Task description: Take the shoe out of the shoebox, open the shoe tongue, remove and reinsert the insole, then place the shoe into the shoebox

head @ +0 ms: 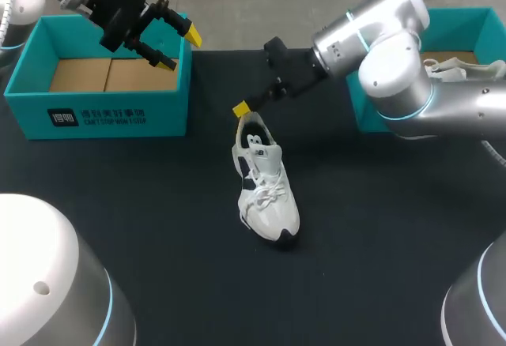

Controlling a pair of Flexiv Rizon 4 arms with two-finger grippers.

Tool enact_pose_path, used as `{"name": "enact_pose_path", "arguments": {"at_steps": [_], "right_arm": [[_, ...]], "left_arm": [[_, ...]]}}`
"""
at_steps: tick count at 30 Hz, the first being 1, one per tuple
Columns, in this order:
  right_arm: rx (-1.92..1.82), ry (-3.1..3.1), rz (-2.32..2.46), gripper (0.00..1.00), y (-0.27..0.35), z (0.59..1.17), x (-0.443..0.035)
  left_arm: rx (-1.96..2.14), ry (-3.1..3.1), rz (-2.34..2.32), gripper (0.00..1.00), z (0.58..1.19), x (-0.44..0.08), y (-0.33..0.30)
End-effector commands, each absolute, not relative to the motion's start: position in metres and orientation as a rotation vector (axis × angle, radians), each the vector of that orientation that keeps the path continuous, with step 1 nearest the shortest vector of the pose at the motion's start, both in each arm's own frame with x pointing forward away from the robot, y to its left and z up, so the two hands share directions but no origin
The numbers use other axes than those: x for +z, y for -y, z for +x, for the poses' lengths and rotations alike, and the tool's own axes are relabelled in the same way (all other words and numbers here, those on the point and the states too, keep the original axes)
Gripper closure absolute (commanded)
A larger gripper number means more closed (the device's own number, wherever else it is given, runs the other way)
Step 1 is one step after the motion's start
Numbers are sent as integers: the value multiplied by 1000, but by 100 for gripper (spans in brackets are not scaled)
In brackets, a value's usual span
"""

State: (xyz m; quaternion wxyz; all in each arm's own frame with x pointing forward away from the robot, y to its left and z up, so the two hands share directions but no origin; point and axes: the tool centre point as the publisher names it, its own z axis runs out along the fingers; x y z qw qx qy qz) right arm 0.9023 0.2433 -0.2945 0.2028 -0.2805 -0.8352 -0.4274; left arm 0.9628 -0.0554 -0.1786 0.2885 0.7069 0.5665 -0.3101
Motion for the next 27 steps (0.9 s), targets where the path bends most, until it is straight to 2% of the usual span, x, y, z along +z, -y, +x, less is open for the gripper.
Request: {"name": "enact_pose_path", "arguments": {"at_steps": [1,4,19,27], "right_arm": [[-1059,2425,-946,100,-241,892,-291],[-890,2493,-1075,100,-237,893,-293],[-890,2493,-1075,100,-237,893,-293],[-587,2614,-1474,100,-225,894,-308]], "left_arm": [[-825,-1513,1889,0,962,-179,55],[-825,-1513,1889,0,962,-179,55],[-825,-1513,1889,0,962,-179,55],[-825,-1513,1889,0,962,-179,55]]}}
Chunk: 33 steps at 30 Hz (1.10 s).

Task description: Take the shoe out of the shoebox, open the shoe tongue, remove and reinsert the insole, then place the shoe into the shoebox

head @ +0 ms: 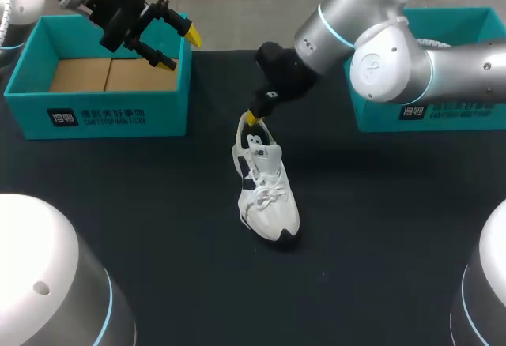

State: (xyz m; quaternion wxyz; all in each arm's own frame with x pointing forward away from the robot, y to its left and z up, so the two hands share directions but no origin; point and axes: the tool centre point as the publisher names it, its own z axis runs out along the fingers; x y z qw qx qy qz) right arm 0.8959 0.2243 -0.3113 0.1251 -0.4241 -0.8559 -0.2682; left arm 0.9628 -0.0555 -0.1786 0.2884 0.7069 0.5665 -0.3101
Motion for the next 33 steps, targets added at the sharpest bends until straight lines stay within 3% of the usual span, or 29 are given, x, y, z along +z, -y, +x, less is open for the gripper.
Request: {"name": "enact_pose_path", "arguments": {"at_steps": [1,12,16,33], "right_arm": [[-566,2631,-1493,100,-223,893,-308],[-494,2727,-1564,100,-207,888,-305],[-286,2763,-1632,100,-206,884,-306],[-286,2763,-1632,100,-206,884,-306]], "left_arm": [[-825,-1513,1889,0,962,-179,55],[-825,-1513,1889,0,962,-179,55],[-825,-1513,1889,0,962,-179,55],[-825,-1513,1889,0,962,-179,55]]}}
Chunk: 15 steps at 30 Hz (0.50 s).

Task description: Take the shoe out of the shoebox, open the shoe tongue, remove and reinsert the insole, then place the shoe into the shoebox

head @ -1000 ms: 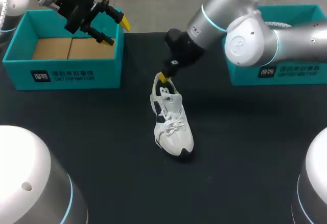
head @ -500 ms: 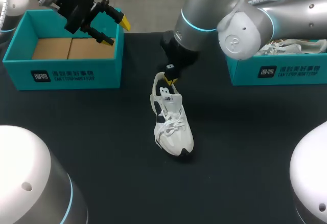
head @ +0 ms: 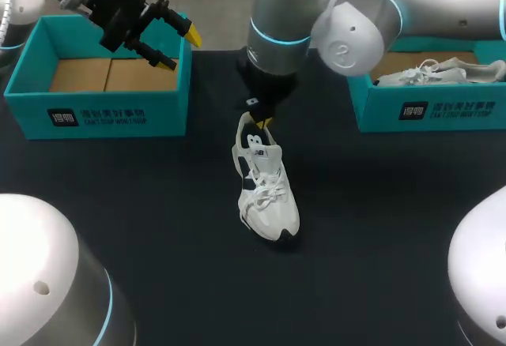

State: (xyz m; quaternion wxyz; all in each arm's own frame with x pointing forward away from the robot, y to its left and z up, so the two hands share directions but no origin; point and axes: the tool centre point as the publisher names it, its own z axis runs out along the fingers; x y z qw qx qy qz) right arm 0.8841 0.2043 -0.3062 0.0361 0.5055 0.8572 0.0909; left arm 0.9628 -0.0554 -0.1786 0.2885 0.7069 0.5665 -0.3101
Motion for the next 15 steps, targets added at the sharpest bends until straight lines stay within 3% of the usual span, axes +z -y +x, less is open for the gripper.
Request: {"name": "enact_pose_path", "arguments": {"at_steps": [1,15], "right_arm": [[285,-2628,1567,100,-205,884,-308],[261,-2561,1752,100,-202,882,-318]], "left_arm": [[-825,-1513,1889,0,962,-179,55],[-825,-1513,1889,0,962,-179,55]]}}
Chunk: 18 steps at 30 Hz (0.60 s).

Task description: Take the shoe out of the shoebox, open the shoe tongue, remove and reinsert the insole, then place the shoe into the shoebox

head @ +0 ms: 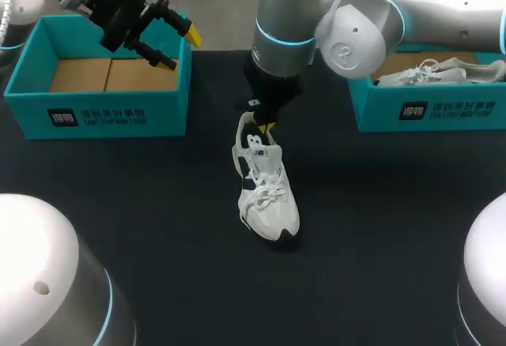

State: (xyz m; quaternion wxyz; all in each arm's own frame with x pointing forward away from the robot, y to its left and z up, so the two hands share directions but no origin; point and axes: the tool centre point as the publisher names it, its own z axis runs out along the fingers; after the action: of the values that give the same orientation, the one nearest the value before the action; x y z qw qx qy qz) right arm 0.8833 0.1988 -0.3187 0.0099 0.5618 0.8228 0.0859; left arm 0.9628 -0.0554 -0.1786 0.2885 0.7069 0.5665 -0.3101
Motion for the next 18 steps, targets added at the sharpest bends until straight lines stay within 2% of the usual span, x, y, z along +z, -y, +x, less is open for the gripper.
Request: {"name": "enact_pose_path", "arguments": {"at_steps": [1,18], "right_arm": [[261,-2561,1752,100,-202,882,-318],[196,-2494,1775,100,-202,879,-326]], "left_arm": [[-825,-1513,1889,0,962,-179,55],[-825,-1513,1889,0,962,-179,55]]}}
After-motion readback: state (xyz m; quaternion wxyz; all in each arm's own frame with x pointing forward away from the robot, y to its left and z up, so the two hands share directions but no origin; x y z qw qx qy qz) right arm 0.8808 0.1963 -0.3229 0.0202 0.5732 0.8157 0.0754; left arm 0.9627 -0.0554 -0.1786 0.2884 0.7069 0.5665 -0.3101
